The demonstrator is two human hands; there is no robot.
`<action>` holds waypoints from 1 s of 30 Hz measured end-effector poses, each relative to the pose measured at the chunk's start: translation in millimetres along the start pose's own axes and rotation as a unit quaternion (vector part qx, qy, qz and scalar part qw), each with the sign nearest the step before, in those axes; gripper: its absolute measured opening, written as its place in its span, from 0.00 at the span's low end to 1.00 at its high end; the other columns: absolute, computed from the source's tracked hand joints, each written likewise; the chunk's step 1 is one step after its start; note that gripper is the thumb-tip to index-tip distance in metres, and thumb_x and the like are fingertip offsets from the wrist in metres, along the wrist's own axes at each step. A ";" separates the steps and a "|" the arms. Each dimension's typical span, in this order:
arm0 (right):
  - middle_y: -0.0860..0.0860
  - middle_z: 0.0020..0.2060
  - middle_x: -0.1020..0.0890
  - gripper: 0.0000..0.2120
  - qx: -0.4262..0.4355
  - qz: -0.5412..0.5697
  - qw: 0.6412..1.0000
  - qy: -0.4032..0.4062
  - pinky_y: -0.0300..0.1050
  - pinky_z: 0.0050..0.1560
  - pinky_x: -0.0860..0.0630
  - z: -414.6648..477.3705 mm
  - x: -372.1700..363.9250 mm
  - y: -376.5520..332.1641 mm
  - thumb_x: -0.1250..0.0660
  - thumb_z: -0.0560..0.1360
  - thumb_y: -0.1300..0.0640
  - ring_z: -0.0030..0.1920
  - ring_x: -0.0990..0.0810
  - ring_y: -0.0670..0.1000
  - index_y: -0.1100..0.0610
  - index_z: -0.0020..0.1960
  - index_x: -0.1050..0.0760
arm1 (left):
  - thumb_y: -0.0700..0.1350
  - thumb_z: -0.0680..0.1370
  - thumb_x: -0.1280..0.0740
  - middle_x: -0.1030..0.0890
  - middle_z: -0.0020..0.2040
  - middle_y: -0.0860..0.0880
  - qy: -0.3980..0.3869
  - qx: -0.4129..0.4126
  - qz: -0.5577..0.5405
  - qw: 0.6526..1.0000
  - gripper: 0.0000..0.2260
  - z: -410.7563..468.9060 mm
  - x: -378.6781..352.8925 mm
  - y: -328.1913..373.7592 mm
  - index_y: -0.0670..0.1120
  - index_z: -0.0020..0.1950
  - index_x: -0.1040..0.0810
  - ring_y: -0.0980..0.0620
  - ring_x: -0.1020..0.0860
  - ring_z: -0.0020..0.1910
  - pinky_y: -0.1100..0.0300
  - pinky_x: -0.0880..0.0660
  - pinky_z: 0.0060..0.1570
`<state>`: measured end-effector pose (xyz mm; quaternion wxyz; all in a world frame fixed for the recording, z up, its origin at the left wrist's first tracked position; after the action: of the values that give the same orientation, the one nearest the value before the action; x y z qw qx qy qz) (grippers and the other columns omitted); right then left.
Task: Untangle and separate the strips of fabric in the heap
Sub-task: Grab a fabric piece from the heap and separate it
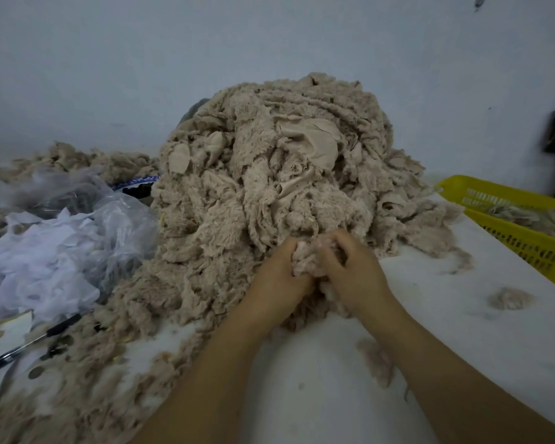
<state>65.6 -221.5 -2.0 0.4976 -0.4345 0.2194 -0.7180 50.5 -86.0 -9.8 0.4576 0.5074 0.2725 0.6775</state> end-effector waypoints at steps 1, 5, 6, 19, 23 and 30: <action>0.47 0.36 0.24 0.08 -0.030 0.026 0.999 0.038 0.31 0.32 0.33 1.2 6.0 2.5 0.38 0.81 0.53 0.35 0.26 0.38 0.50 0.43 0.27 | 0.42 0.75 0.33 0.21 0.42 0.67 0.004 -0.002 0.001 1.000 0.14 0.5 -0.4 -0.4 0.63 0.45 0.27 0.68 0.23 0.39 0.73 0.30 0.34; 0.46 0.28 0.30 0.14 -0.154 0.094 0.974 0.138 0.40 0.31 0.34 4.5 29.3 14.3 0.40 0.82 0.51 0.25 0.34 0.42 0.48 0.38 0.30 | 0.50 0.76 0.35 0.17 0.42 0.62 0.093 0.049 -0.089 0.990 0.07 3.8 9.5 -0.2 0.63 0.47 0.23 0.62 0.19 0.41 0.66 0.24 0.42; 0.46 0.26 0.29 0.18 -0.163 0.136 0.969 0.123 0.43 0.33 0.33 4.3 31.2 13.8 0.42 0.82 0.49 0.25 0.33 0.43 0.49 0.34 0.29 | 0.52 0.76 0.36 0.16 0.42 0.60 0.135 0.075 -0.144 0.978 0.06 4.4 14.4 -1.3 0.63 0.48 0.21 0.60 0.18 0.43 0.63 0.22 0.44; 0.35 0.30 0.19 0.13 -0.138 0.199 0.962 -0.127 0.26 0.32 0.30 -10.2 -8.6 1.5 0.36 0.79 0.44 0.33 0.22 0.33 0.40 0.37 0.21 | 0.74 0.67 0.43 0.17 0.33 0.48 -0.002 0.098 -0.094 0.991 0.23 -10.0 -7.1 5.2 0.59 0.28 0.20 0.60 0.19 0.33 0.70 0.26 0.38; 0.48 0.37 0.15 0.09 -0.169 0.296 0.929 -0.147 0.36 0.35 0.24 -7.3 -6.0 1.6 0.35 0.80 0.50 0.38 0.17 0.44 0.50 0.46 0.18 | 0.70 0.76 0.44 0.18 0.49 0.70 0.005 0.060 -0.142 0.988 0.14 -8.6 -5.2 6.0 0.72 0.47 0.19 0.72 0.22 0.51 0.78 0.28 0.46; 0.52 0.53 0.17 0.28 -0.223 0.519 0.806 0.178 0.44 0.46 0.18 13.5 46.5 31.9 0.42 0.78 0.35 0.52 0.15 0.52 0.57 0.64 0.28 | 0.63 0.80 0.40 0.24 0.61 0.60 0.050 0.066 -0.026 0.996 0.14 -3.1 -1.9 -0.6 0.59 0.60 0.25 0.71 0.27 0.54 0.72 0.29 0.51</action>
<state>87.8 -275.0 0.0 0.6379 -0.2187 0.6509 -0.3486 48.0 -87.1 -12.1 0.4266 0.4945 0.3522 0.6704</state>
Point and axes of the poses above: each hand's wrist, its own z-axis towards the middle knuckle, its own x-axis out of the back of the hand, y = z × x, the point moved 3 cm from there along z, towards the middle knuckle
